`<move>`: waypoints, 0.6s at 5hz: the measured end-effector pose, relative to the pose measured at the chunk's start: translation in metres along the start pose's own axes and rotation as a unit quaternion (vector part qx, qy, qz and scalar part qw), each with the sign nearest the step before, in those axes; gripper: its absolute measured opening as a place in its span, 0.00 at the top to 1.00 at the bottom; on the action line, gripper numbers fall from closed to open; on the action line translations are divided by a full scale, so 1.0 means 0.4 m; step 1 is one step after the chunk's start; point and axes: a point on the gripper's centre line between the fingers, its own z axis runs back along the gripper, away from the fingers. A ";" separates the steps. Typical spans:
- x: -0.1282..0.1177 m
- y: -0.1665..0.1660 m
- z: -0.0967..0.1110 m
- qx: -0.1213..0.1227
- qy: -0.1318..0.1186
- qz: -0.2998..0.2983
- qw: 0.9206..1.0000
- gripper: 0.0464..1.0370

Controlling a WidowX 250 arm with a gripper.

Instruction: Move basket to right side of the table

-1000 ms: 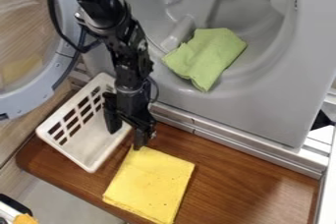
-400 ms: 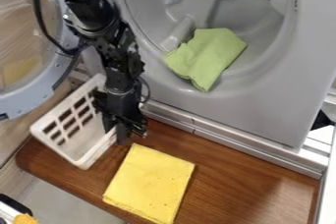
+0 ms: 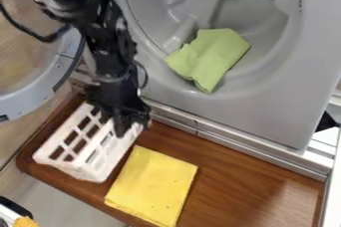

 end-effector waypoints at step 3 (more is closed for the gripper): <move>-0.046 -0.372 0.033 -0.066 0.018 -0.150 0.986 0.96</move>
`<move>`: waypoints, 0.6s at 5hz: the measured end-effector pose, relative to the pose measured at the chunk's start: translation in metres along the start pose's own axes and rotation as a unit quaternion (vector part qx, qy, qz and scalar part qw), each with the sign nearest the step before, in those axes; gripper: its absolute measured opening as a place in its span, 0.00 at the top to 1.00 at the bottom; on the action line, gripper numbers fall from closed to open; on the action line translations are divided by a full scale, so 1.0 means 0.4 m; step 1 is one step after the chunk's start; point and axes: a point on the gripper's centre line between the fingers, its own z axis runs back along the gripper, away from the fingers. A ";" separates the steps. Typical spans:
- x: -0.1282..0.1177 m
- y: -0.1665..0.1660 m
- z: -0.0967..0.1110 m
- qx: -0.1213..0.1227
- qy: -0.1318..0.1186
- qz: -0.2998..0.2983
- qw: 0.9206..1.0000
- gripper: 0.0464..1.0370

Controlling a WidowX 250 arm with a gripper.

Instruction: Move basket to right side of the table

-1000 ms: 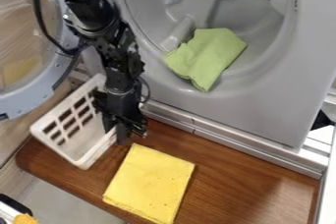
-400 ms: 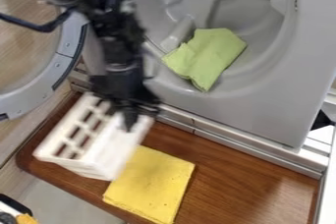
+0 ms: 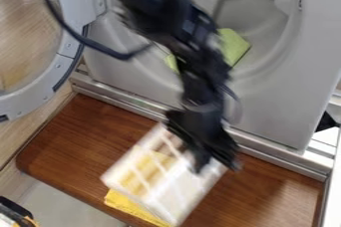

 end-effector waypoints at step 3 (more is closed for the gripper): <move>0.038 -0.097 -0.047 -0.068 -0.025 -0.064 0.995 0.92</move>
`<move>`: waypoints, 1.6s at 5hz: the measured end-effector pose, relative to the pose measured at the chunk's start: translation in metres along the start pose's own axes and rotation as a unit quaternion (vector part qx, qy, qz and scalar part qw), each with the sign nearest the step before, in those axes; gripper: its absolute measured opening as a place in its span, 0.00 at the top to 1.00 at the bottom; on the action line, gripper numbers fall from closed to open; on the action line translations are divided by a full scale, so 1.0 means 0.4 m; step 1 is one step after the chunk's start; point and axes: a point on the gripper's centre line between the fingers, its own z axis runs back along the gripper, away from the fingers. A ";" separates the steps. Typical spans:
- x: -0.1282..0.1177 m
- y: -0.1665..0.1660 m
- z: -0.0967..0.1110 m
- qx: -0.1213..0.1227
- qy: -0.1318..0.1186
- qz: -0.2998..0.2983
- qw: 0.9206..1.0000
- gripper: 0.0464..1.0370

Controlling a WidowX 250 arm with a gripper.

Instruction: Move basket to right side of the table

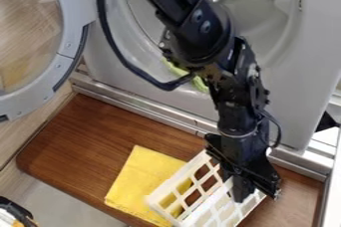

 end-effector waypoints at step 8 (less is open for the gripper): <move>0.039 -0.011 -0.026 -0.132 -0.224 -0.161 0.952 0.04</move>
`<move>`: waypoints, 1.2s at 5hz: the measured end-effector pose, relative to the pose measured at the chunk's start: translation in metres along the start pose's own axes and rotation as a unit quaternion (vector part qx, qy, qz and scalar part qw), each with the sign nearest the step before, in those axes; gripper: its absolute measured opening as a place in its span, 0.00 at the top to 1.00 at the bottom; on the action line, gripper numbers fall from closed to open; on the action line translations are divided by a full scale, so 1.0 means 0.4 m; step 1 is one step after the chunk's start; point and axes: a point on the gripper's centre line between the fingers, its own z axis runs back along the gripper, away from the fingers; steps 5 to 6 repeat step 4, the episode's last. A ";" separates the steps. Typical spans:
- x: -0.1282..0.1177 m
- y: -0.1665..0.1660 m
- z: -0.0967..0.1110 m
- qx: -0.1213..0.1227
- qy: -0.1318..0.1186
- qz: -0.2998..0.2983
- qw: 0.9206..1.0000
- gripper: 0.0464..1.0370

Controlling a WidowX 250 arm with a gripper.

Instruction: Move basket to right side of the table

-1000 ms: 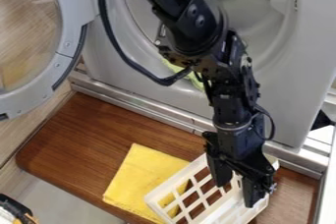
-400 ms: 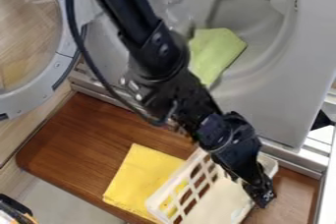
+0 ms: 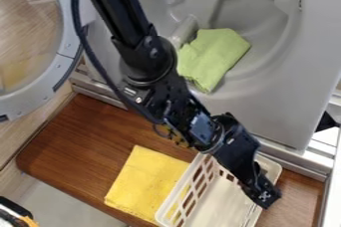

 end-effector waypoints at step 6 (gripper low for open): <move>-0.029 -0.003 0.207 0.252 0.186 0.190 0.930 0.04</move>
